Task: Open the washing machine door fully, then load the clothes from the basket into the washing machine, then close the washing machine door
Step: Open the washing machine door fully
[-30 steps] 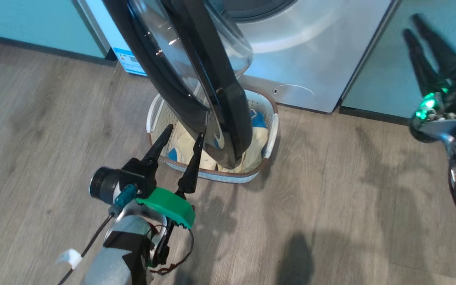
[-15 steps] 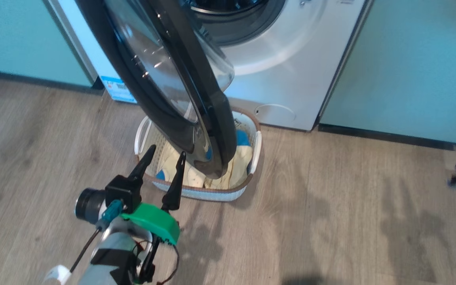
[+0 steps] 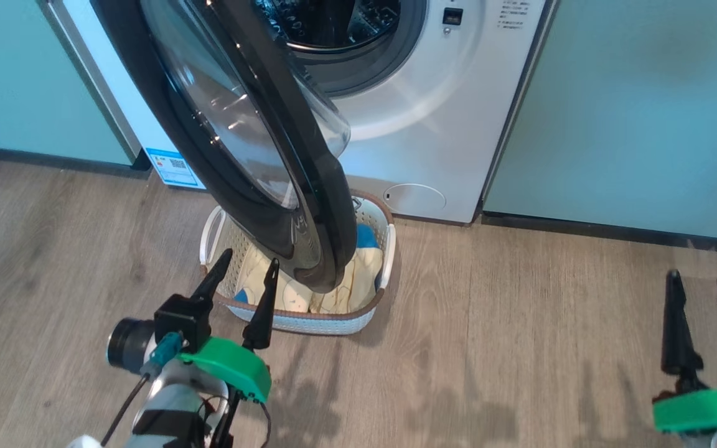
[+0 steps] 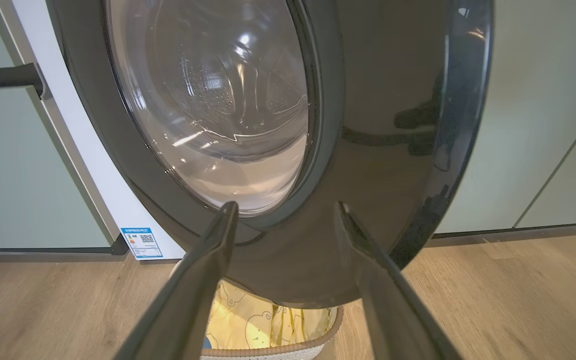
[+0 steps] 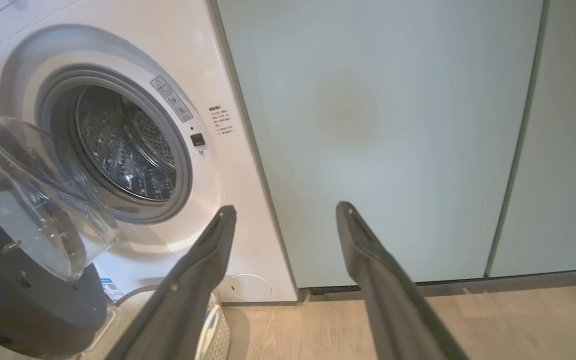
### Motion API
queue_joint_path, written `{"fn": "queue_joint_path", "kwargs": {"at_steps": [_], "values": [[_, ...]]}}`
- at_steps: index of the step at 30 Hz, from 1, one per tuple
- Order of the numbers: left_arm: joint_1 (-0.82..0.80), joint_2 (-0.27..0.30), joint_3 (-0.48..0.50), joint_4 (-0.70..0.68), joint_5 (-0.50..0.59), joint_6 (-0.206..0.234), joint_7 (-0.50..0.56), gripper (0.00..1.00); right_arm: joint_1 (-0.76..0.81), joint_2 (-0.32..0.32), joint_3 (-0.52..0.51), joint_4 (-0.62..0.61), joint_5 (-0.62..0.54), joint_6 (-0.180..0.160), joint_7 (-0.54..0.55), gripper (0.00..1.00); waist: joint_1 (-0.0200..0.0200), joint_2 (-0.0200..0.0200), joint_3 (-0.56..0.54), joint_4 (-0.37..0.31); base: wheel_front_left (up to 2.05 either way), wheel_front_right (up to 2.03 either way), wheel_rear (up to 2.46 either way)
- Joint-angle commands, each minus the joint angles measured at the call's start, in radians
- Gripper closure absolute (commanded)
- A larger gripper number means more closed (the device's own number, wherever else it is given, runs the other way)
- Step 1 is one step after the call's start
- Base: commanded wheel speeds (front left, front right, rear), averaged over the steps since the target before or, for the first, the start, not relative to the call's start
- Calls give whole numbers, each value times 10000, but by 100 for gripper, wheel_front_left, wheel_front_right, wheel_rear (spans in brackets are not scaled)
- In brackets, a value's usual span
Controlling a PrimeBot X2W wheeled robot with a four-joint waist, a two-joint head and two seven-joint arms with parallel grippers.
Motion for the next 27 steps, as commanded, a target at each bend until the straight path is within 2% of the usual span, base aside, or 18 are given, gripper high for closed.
{"fn": "queue_joint_path", "kwargs": {"at_steps": [1, 6, 11, 27], "values": [[-196, 205, 445, -287, 99, -13, -51, 0, -133, -25, 59, -454, -258, -29, -93, 0, 1, -1, -16, -20, 0, 0, 0], [-133, 195, 525, -294, 104, -1, -51, 0, 671, 329, 40, -827, -1077, -29, -94, 0, 1, -1, -28, -73, 0, 0, 0], [-111, 186, 596, -296, 108, 3, -51, 0, 975, 492, 52, -1002, -1368, -29, -94, 0, 1, -1, -30, -121, 0, 0, 0], [-120, 141, 731, -242, 121, -14, -51, 0, 1181, 562, 37, -1149, -1324, -29, -95, 0, 1, -1, -86, -281, 0, 0, 0]]}}
